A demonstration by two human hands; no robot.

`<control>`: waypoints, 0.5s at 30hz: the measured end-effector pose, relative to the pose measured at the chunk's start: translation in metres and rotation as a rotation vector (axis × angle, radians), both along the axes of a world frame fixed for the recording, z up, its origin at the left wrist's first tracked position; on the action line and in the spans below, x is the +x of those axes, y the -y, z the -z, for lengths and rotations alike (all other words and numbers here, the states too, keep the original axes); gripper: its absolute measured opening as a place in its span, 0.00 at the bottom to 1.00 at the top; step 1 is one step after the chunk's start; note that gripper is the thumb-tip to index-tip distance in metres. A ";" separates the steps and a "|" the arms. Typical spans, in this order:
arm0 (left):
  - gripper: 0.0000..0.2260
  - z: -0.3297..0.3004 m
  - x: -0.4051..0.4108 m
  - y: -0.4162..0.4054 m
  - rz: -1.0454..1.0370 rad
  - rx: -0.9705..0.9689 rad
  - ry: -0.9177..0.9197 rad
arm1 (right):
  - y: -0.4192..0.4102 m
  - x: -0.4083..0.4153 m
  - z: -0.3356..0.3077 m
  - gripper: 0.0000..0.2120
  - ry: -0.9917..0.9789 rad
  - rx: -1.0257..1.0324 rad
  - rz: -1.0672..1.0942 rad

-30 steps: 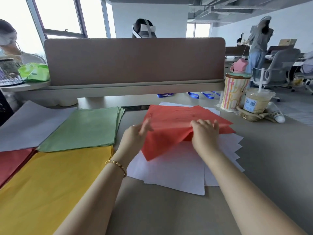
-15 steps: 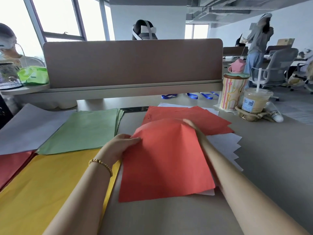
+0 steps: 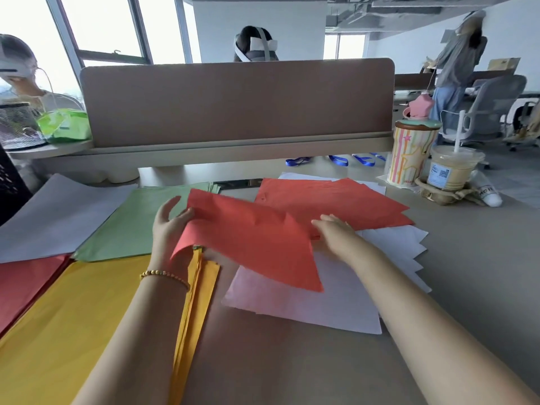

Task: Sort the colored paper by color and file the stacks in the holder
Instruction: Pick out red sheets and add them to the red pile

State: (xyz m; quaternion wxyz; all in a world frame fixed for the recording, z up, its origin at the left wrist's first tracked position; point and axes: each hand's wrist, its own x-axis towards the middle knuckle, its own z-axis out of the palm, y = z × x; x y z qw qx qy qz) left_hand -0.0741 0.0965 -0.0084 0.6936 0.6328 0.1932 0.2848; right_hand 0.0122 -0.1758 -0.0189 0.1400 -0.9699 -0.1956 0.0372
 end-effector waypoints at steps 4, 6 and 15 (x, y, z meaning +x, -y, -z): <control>0.20 0.011 0.001 -0.010 0.010 -0.231 0.082 | -0.003 -0.007 -0.006 0.14 0.018 0.002 -0.056; 0.22 0.010 0.000 0.003 0.035 -0.160 -0.001 | -0.007 -0.009 -0.007 0.17 0.072 -0.084 -0.004; 0.22 0.019 0.006 0.004 -0.114 0.088 -0.294 | -0.015 0.008 -0.012 0.14 -0.119 -0.168 0.100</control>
